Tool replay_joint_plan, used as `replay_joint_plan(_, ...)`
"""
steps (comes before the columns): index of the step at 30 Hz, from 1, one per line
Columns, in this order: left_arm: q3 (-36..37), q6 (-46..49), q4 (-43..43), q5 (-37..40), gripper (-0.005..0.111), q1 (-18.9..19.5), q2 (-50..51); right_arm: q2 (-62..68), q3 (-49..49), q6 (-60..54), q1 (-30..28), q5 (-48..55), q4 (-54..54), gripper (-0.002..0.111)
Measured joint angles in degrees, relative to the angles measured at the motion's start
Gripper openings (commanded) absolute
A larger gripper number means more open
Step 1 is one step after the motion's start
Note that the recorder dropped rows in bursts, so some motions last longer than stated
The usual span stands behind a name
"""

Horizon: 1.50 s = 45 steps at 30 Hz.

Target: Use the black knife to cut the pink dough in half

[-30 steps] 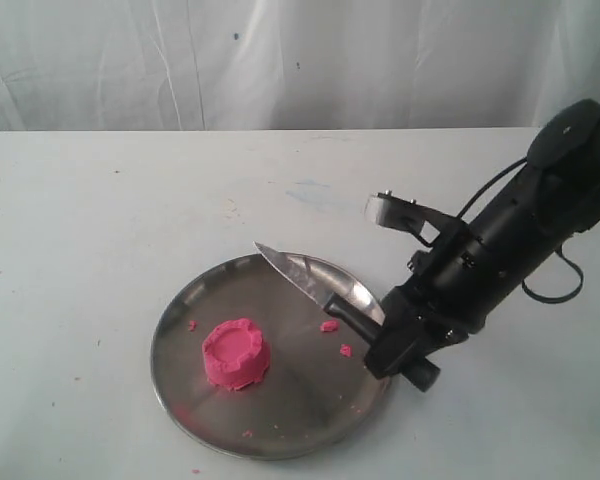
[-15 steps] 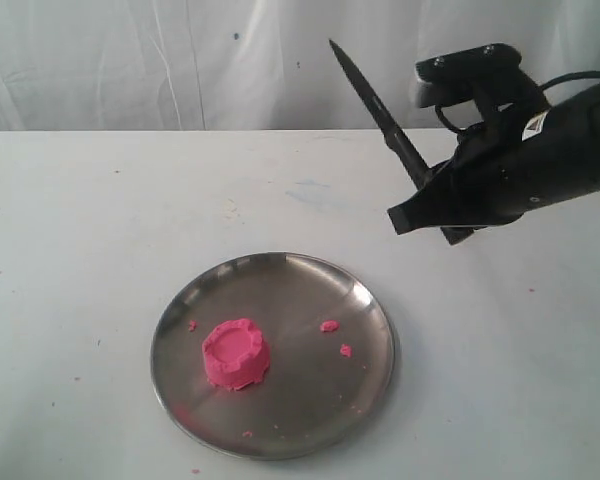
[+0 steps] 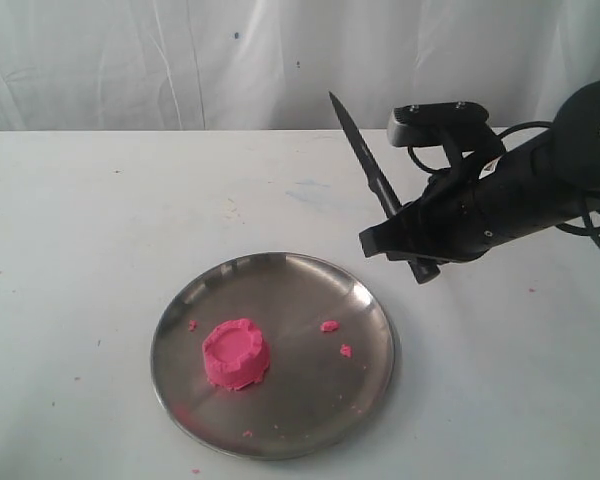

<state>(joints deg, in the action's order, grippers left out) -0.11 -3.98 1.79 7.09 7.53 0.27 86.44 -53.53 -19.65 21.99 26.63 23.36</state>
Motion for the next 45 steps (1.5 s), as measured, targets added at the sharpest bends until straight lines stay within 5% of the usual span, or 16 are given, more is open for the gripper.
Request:
replay_joint_plan(13, 0.00, -1.61, -0.13, -3.59, 0.000, 0.00, 0.00, -0.35, 0.00, -0.92, 0.00, 0.87, 1.83, 0.000)
replay_joint_plan(16, 0.00, -4.14, -0.21, -14.77, 0.000, 0.00, 0.00, -0.35, 0.00, -0.92, 0.00, 0.76, 1.83, 0.000)
replay_joint_plan(22, 0.00, -4.54, -2.14, -49.95, 0.000, 0.00, -0.22, -0.35, 0.00, -1.02, 0.00, 0.65, 1.83, 0.000)
replay_joint_plan(25, -2.79, -4.43, -7.29, -58.47, 0.000, 0.00, -0.22, -0.35, 0.00, -1.02, 0.00, 0.65, 1.83, 0.000)
replay_joint_plan(28, -12.31, -1.29, -14.93, -55.26, 0.000, 0.00, -0.27, -0.35, 0.00, -1.02, 0.00, 0.55, 1.83, 0.000)
replay_joint_plan(32, -27.32, 28.25, -13.26, -36.04, 0.000, 0.00, 8.37, -0.35, 0.00, -1.02, 0.00, 0.31, 1.83, 0.000)
replay_joint_plan(36, -29.90, 35.08, -12.27, -31.58, 0.000, 0.00, 22.48, -0.35, 0.00, -1.02, 0.00, 0.12, 1.83, 0.000)
replay_joint_plan(39, -30.03, 31.30, -12.22, -26.79, 0.000, 0.00, 32.87, -0.35, 0.00, -1.02, 0.00, 0.12, 1.83, 0.000)
replay_joint_plan(43, -30.03, 8.72, -12.06, -20.86, 0.000, -5.32, 45.94, -0.35, 0.00, -1.54, 0.00, 0.12, 1.83, 0.000)
replay_joint_plan(45, -30.03, -2.99, -9.16, -14.94, 0.000, -14.48, 51.84, -0.35, 0.00, -3.31, 0.05, 1.09, 1.49, 0.000)
